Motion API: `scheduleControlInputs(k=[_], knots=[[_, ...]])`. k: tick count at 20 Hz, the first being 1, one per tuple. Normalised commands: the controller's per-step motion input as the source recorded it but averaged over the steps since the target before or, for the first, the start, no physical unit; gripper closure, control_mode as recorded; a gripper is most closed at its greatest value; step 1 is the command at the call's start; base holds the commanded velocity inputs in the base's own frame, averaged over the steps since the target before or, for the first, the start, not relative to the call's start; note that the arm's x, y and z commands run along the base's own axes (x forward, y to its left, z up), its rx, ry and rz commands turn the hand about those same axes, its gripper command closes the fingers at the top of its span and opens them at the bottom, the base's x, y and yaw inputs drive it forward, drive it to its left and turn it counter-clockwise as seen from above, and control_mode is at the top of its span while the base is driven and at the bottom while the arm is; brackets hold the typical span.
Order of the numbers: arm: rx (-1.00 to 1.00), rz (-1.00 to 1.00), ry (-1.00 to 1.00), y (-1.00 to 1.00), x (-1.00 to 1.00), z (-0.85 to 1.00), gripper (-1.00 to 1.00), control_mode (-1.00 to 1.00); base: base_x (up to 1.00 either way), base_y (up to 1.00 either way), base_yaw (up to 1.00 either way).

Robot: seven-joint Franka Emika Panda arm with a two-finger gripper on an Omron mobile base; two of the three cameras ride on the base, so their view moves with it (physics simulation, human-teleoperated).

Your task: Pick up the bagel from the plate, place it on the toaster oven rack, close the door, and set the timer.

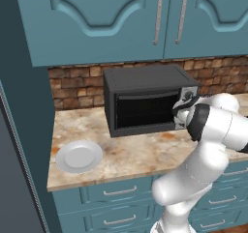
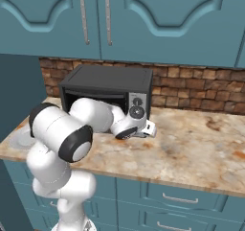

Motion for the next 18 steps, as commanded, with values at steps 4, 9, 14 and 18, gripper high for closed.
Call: scheduleControlInputs(k=[4, 9, 14, 18], knots=[[0.03, 0.0, 0.0, 0.0, 0.3, -0.24, -1.0, -1.0, 0.0, 0.0, 0.0], [0.04, 0.0, 0.0, 0.0, 0.32, -0.2, -1.0, -1.0, 0.0, 0.0, 0.0], [0.03, 0.0, 0.0, 0.0, 0.31, -0.21, 1.0, -1.0, 0.0, 0.0, 0.0], [0.05, 0.0, 0.0, -0.17, 0.36, -0.13, 1.0, -1.0, 0.0, 0.0, 0.0]])
